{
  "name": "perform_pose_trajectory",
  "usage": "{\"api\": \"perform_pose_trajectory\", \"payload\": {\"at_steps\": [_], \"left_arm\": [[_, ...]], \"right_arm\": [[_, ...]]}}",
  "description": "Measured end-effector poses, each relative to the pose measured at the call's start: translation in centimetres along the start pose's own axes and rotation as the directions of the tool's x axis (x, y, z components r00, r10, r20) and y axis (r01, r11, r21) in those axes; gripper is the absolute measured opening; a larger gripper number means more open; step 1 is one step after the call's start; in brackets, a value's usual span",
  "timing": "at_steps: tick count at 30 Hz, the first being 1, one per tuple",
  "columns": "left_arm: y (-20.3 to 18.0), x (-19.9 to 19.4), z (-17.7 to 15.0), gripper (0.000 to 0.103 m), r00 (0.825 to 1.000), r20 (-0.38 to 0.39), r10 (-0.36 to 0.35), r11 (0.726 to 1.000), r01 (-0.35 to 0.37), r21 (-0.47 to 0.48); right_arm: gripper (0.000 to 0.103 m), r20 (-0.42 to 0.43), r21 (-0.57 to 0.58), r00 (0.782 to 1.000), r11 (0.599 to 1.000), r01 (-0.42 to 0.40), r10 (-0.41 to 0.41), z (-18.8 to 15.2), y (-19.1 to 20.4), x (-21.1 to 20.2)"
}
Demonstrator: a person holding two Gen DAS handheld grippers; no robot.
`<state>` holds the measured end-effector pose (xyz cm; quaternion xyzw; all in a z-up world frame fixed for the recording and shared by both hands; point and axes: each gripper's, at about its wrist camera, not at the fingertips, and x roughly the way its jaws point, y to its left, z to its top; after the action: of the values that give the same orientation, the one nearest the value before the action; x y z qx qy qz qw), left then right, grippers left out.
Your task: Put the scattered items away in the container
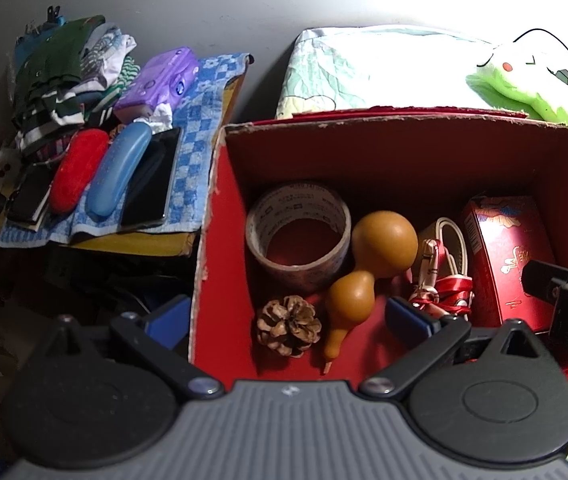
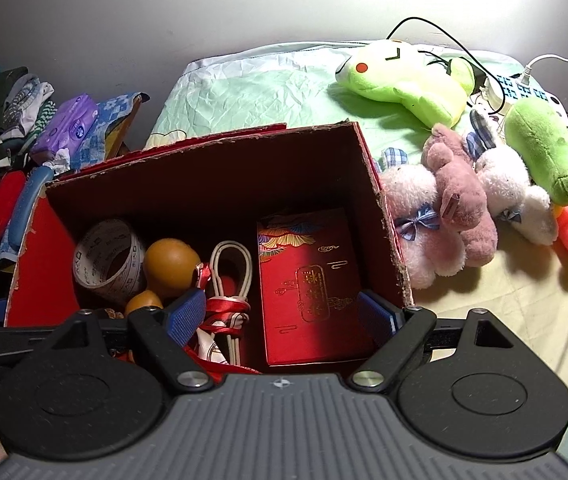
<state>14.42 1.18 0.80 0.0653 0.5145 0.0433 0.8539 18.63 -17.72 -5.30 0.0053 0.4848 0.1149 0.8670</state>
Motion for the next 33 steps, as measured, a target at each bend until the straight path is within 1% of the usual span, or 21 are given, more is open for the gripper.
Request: {"api": "perform_pose_trajectory", "payload": {"at_steps": [7,12,16,20,29,33], "left_arm": [[-0.2,-0.9,0.0,0.101,0.999,0.051,-0.016,1.0,0.015,0.023],[-0.8,-0.9,-0.2,0.101,0.998,0.053,-0.018,0.999,0.015,0.047],[-0.6,-1.0,-0.2,0.101,0.998,0.048,-0.034,0.999,0.032,0.034],[-0.7,-1.5,-0.5,0.101,0.997,0.06,-0.041,0.999,0.039,0.034],[-0.2,-1.1,-1.0,0.101,0.997,0.019,-0.081,0.997,0.081,-0.005],[-0.1,-0.6,-1.3,0.101,0.996,-0.007,-0.084,0.996,0.084,-0.023]], "right_arm": [[0.085,-0.001,-0.003,1.0,1.0,0.025,-0.025,0.1,-0.2,0.3],[0.085,-0.001,-0.011,0.999,0.999,0.038,-0.038,-0.1,-0.2,0.3],[0.085,-0.001,-0.016,0.999,0.999,0.045,-0.045,-0.1,-0.2,0.2],[0.085,0.002,-0.027,0.999,0.998,0.053,-0.053,-0.3,-0.1,0.1],[0.085,0.003,-0.043,0.998,0.997,0.06,-0.06,-0.8,0.0,-0.1],[0.085,0.002,-0.056,0.998,0.996,0.068,-0.068,-1.1,0.1,-0.1]]}}
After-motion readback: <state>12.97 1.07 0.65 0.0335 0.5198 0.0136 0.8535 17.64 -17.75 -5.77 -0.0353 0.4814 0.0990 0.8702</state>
